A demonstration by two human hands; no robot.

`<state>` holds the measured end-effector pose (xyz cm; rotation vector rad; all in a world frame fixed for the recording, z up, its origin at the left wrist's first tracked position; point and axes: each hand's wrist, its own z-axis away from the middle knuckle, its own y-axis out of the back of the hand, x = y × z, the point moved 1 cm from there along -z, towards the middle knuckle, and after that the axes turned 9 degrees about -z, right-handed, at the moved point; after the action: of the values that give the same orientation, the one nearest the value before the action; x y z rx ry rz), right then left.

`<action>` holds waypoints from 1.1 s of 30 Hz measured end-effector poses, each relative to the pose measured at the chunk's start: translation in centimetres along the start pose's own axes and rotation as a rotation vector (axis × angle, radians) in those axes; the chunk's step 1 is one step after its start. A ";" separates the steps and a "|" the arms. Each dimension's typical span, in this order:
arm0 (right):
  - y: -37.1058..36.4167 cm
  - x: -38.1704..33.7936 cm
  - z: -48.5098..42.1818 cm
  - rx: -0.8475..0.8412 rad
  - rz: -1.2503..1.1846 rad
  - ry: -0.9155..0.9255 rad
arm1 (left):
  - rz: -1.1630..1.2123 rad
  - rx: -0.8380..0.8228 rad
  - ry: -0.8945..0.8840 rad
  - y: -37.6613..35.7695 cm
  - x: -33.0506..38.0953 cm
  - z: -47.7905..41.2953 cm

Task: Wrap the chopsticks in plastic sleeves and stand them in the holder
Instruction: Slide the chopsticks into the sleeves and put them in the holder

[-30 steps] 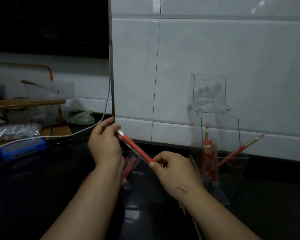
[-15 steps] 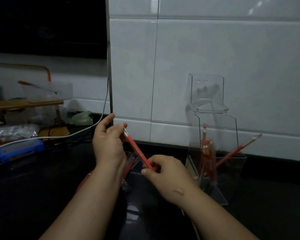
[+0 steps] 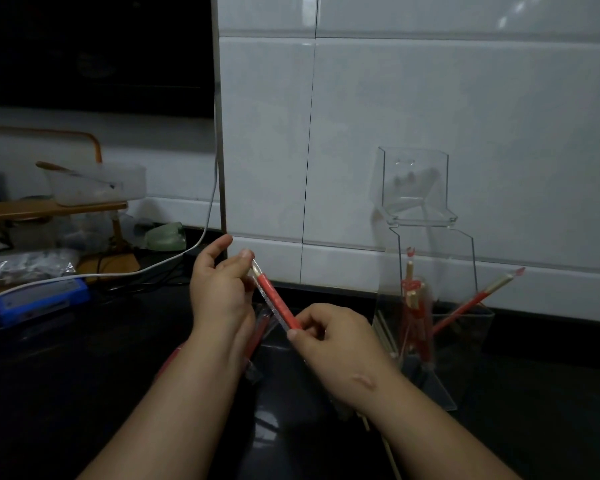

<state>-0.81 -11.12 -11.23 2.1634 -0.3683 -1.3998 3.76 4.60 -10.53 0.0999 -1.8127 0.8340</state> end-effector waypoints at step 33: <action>11.3 -1.6 0.1 0.840 -0.201 0.284 | -0.089 -0.067 0.062 -0.6 -0.2 0.8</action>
<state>-0.96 -19.60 -3.64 3.1023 -0.7438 -1.1093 3.49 3.57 -10.56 0.1091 -1.7633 0.7054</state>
